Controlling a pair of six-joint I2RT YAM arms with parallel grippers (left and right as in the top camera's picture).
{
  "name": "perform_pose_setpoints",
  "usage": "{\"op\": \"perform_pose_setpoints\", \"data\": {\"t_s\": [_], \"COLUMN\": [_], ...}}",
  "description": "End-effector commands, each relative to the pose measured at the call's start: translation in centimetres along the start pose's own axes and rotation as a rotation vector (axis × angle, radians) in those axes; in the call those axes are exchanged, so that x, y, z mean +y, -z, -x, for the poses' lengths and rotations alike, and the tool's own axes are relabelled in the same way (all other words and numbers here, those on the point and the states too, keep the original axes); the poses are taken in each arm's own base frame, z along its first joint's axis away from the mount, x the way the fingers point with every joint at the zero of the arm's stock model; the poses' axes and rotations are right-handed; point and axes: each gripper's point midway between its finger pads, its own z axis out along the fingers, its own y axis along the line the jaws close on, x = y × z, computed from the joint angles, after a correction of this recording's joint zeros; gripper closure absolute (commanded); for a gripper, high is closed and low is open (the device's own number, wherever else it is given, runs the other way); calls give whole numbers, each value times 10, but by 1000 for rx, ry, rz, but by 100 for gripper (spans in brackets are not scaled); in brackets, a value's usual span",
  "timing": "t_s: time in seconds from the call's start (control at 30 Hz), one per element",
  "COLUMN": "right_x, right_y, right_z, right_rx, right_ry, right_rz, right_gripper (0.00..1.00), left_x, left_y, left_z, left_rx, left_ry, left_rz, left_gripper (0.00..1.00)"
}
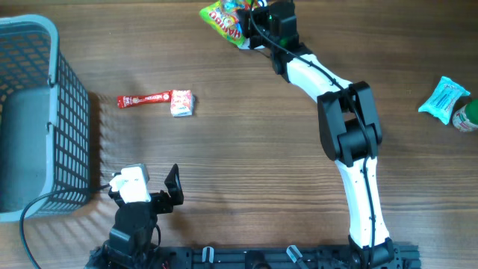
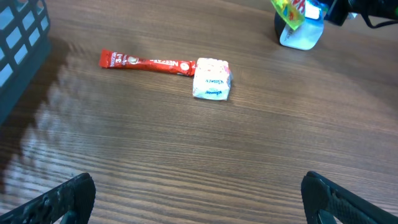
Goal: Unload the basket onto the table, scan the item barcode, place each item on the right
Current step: 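Lift the Haribo bag and hold its barcode under the scanner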
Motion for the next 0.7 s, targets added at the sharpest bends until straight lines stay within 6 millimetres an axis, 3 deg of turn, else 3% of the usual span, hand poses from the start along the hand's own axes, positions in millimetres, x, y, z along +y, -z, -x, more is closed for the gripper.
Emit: {"op": "perform_pose_setpoints", "data": {"t_s": [0.0, 0.33, 0.57, 0.6, 0.67], "right_x": [45, 37, -4, 0, 34], "right_y": [-4, -4, 4, 9, 28], "right_z": [-9, -27, -36, -39, -59], "right_rx": [54, 173, 220, 232, 319], "right_ry": [-20, -61, 256, 288, 318], "right_rz": [108, 84, -103, -116, -68], "right_gripper": [95, 96, 95, 95, 95], "left_x": [2, 2, 2, 1, 2], "left_y": [0, 0, 0, 0, 0], "left_z": [0, 0, 0, 0, 0], "left_rx": [-7, -7, -7, -7, -7], "left_ry": [2, 2, 2, 2, 2], "left_rz": [8, 8, 8, 8, 8], "left_gripper": [0, 0, 0, 0, 0]}}
